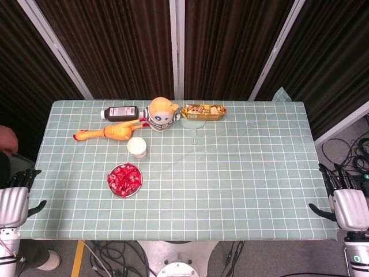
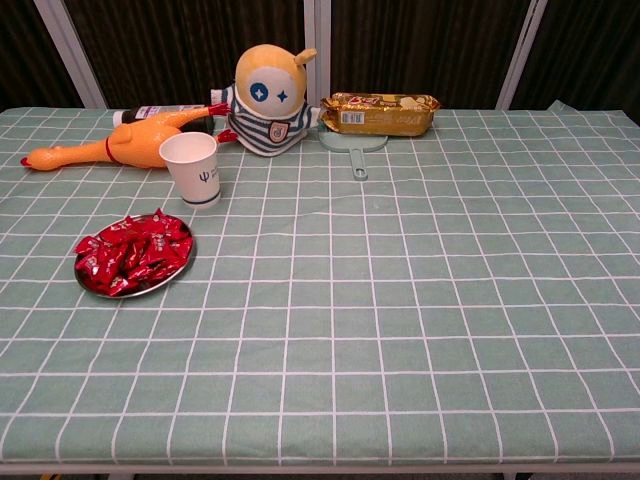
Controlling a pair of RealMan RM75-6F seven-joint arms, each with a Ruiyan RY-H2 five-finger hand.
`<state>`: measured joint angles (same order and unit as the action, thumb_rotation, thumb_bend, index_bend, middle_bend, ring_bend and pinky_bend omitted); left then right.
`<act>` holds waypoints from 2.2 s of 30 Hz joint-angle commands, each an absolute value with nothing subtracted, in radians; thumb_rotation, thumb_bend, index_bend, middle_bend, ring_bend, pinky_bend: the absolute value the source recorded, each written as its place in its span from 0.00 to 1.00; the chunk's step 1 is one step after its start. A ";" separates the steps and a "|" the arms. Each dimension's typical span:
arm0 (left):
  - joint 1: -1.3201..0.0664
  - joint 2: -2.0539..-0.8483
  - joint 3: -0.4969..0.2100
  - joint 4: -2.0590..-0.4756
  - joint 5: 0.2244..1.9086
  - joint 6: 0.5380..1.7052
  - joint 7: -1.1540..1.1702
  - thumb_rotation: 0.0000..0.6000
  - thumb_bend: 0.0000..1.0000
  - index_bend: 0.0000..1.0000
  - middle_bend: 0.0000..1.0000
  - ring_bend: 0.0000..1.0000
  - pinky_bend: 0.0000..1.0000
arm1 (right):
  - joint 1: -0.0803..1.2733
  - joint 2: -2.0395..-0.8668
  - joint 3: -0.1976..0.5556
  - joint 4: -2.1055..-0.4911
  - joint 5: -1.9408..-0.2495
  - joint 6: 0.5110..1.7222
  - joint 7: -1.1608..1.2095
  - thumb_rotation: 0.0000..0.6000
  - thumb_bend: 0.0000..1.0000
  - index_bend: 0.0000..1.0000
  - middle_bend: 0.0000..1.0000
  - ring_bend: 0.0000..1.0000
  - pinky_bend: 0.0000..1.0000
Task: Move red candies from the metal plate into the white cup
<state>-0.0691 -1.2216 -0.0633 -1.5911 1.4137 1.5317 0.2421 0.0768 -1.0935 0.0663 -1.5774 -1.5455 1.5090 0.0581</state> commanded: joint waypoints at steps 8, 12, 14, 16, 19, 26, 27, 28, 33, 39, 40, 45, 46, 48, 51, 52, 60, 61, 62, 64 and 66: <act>-0.082 -1.214 -0.055 -1.597 1.445 1.510 0.207 1.00 0.15 0.28 0.31 0.23 0.38 | 0.065 -1.091 0.065 -1.567 -1.542 1.524 0.070 1.00 0.03 0.01 0.19 0.01 0.13; -0.115 -1.204 -0.055 -1.601 1.463 1.459 0.158 1.00 0.15 0.29 0.31 0.23 0.38 | 0.063 -1.086 0.068 -1.567 -1.543 1.534 0.067 1.00 0.03 0.01 0.19 0.01 0.13; -0.146 -1.199 -0.059 -1.600 1.478 1.418 0.126 1.00 0.14 0.30 0.31 0.23 0.38 | 0.063 -1.082 0.068 -1.568 -1.546 1.535 0.064 1.00 0.03 0.01 0.19 0.01 0.13; -0.180 -1.198 -0.064 -1.595 1.501 1.383 0.103 1.00 0.14 0.30 0.31 0.23 0.38 | 0.065 -1.079 0.070 -1.571 -1.549 1.536 0.062 1.00 0.03 0.01 0.19 0.01 0.13; -0.248 -1.200 -0.068 -1.583 1.557 1.319 0.070 1.00 0.14 0.30 0.31 0.23 0.38 | 0.066 -1.075 0.070 -1.576 -1.554 1.539 0.058 1.00 0.03 0.01 0.19 0.01 0.13; -0.430 -1.257 -0.067 -1.506 1.673 1.147 -0.022 1.00 0.15 0.30 0.31 0.23 0.38 | 0.061 -1.066 0.067 -1.587 -1.551 1.541 0.050 1.00 0.03 0.01 0.19 0.01 0.13; -0.451 -1.267 -0.065 -1.493 1.684 1.127 -0.025 1.00 0.15 0.30 0.31 0.22 0.38 | 0.059 -1.065 0.067 -1.589 -1.551 1.542 0.049 1.00 0.03 0.01 0.19 0.01 0.13; -0.476 -1.281 -0.061 -1.477 1.694 1.099 -0.026 1.00 0.15 0.30 0.30 0.21 0.38 | 0.058 -1.063 0.066 -1.590 -1.550 1.542 0.049 1.00 0.03 0.01 0.19 0.01 0.13; -0.550 -1.336 -0.035 -1.419 1.734 1.018 0.024 1.00 0.16 0.30 0.24 0.14 0.38 | 0.053 -1.061 0.063 -1.594 -1.543 1.540 0.047 1.00 0.03 0.01 0.19 0.01 0.13; -0.600 -1.391 -0.012 -1.346 1.744 0.976 0.035 1.00 0.17 0.30 0.24 0.14 0.38 | 0.053 -1.061 0.063 -1.597 -1.539 1.535 0.044 1.00 0.03 0.01 0.19 0.01 0.13; -0.606 -1.397 -0.011 -1.338 1.740 0.972 0.033 1.00 0.17 0.30 0.24 0.14 0.38 | 0.053 -1.061 0.063 -1.596 -1.537 1.533 0.045 1.00 0.03 0.01 0.19 0.01 0.13; -0.629 -1.430 -0.004 -1.290 1.727 0.959 0.019 1.00 0.20 0.30 0.24 0.14 0.38 | 0.058 -1.064 0.064 -1.598 -1.534 1.523 0.042 1.00 0.03 0.01 0.19 0.01 0.13; -0.634 -1.435 -0.002 -1.281 1.721 0.949 0.029 1.00 0.21 0.31 0.24 0.14 0.38 | 0.059 -1.065 0.064 -1.598 -1.535 1.521 0.041 1.00 0.03 0.01 0.19 0.01 0.13; -0.641 -1.443 0.001 -1.273 1.720 0.947 0.042 1.00 0.22 0.31 0.24 0.14 0.38 | 0.060 -1.065 0.064 -1.599 -1.534 1.519 0.039 1.00 0.03 0.01 0.19 0.01 0.13; -0.653 -1.456 0.007 -1.263 1.708 0.932 0.037 1.00 0.23 0.31 0.24 0.14 0.38 | 0.060 -1.063 0.064 -1.600 -1.530 1.517 0.038 1.00 0.03 0.01 0.19 0.01 0.13; -0.656 -1.460 0.009 -1.259 1.706 0.929 0.036 1.00 0.23 0.31 0.24 0.14 0.38 | 0.060 -1.062 0.065 -1.600 -1.530 1.517 0.037 1.00 0.03 0.01 0.19 0.01 0.13; -0.682 -1.498 0.026 -1.209 1.693 0.914 0.020 1.00 0.23 0.35 0.24 0.16 0.43 | 0.062 -1.060 0.066 -1.603 -1.526 1.511 0.033 1.00 0.03 0.01 0.19 0.01 0.13; -0.683 -1.503 0.027 -1.200 1.693 0.918 0.014 1.00 0.23 0.36 0.25 0.17 0.45 | 0.063 -1.061 0.066 -1.603 -1.525 1.509 0.032 1.00 0.03 0.01 0.19 0.01 0.13; -0.685 -1.512 0.030 -1.185 1.695 0.923 0.004 1.00 0.23 0.37 0.26 0.18 0.46 | 0.063 -1.061 0.066 -1.603 -1.522 1.507 0.032 1.00 0.03 0.01 0.19 0.01 0.13; -0.688 -1.524 0.036 -1.159 1.690 0.921 -0.014 1.00 0.23 0.38 0.27 0.20 0.47 | 0.064 -1.061 0.067 -1.603 -1.520 1.504 0.031 1.00 0.03 0.01 0.19 0.01 0.13; -0.691 -1.532 0.042 -1.142 1.688 0.918 -0.030 1.00 0.24 0.39 0.28 0.21 0.48 | 0.065 -1.061 0.067 -1.604 -1.519 1.502 0.029 1.00 0.03 0.01 0.19 0.01 0.13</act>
<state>-0.6877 -1.5239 0.0363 -1.1534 1.6906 0.9193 -0.0191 0.0655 -1.0612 0.0671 -1.6038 -1.5195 1.5021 0.0288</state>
